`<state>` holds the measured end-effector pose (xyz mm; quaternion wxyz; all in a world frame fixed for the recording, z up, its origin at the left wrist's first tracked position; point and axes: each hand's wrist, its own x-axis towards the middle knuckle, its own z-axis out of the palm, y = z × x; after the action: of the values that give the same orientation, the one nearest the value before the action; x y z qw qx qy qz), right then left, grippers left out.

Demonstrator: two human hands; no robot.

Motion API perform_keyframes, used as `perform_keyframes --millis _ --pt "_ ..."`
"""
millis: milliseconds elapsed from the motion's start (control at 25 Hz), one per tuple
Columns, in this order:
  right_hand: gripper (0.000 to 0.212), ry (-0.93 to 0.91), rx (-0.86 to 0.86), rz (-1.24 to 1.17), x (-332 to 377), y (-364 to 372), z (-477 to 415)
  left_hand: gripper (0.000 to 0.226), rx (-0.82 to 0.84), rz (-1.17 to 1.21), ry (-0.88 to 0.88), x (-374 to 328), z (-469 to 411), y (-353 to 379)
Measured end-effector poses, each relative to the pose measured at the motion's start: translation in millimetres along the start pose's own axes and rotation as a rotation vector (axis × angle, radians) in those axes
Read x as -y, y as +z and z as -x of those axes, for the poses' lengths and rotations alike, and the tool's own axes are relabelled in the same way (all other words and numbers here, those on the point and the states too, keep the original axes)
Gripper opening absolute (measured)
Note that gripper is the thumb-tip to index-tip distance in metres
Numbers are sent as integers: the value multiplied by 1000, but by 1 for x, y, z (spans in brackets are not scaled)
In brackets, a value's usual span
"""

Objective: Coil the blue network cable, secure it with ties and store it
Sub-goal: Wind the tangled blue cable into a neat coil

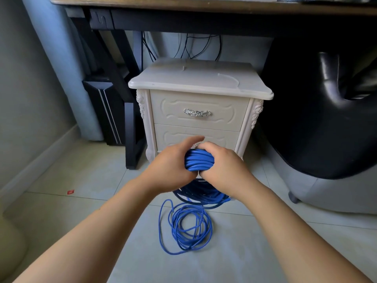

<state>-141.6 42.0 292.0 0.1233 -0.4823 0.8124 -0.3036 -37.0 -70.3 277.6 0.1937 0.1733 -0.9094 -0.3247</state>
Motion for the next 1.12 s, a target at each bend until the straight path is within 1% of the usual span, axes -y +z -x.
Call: perform_keyframes --millis 80,160,200,240,280,320,360,480,520,560,600,680,760,840,880,960,1000,1040,1120 --pt "47 -6 -68 -133 0 1 0 41 -66 28 -52 0 0 -1" --pt "56 -26 -81 -329 -4 -2 -1 29 -124 102 -109 -1 -2 0" --pt "58 -27 -43 -437 -7 -4 -2 23 -149 139 -136 -2 -2 1" --pt "55 -20 18 -556 -9 -7 -2 20 -166 172 -167 -2 -3 2" --pt "48 -1 72 -682 -12 -9 -3 20 -176 209 -199 -1 -3 3" --pt "42 38 106 -812 -15 -10 -4 18 -189 255 -230 0 -4 3" --pt "43 89 127 -929 -19 -10 -6 16 -213 318 -272 1 -5 3" --pt "71 207 158 -1114 -28 -4 -9 15 -348 590 -447 7 -9 0" --pt "78 217 168 -1150 -29 0 -9 16 -387 665 -495 8 -10 -1" --pt "80 217 165 -1166 -28 4 -7 15 -419 719 -538 9 -10 -1" --pt "77 214 149 -1169 -25 9 -5 14 -450 764 -578 9 -10 0" --pt "62 235 88 -1182 -17 21 -2 11 -517 884 -644 4 -9 3" --pt "46 285 12 -1223 -11 32 1 11 -549 1042 -679 -4 -7 7" --pt "24 341 -76 -1241 -8 36 1 12 -520 1148 -683 -10 -5 9" --pt "17 370 -104 -1240 -9 35 0 13 -487 1183 -671 -11 -4 10" --pt "22 410 -141 -1212 -13 30 -4 15 -366 1162 -634 -10 -1 11" --pt "26 416 -164 -1177 -15 28 -6 19 -277 1081 -608 -7 0 9" --pt "28 408 -196 -1118 -18 25 -9 27 -177 989 -575 -5 1 6" --pt "29 341 -265 -896 -25 20 -13 62 5 906 -489 3 1 -3"
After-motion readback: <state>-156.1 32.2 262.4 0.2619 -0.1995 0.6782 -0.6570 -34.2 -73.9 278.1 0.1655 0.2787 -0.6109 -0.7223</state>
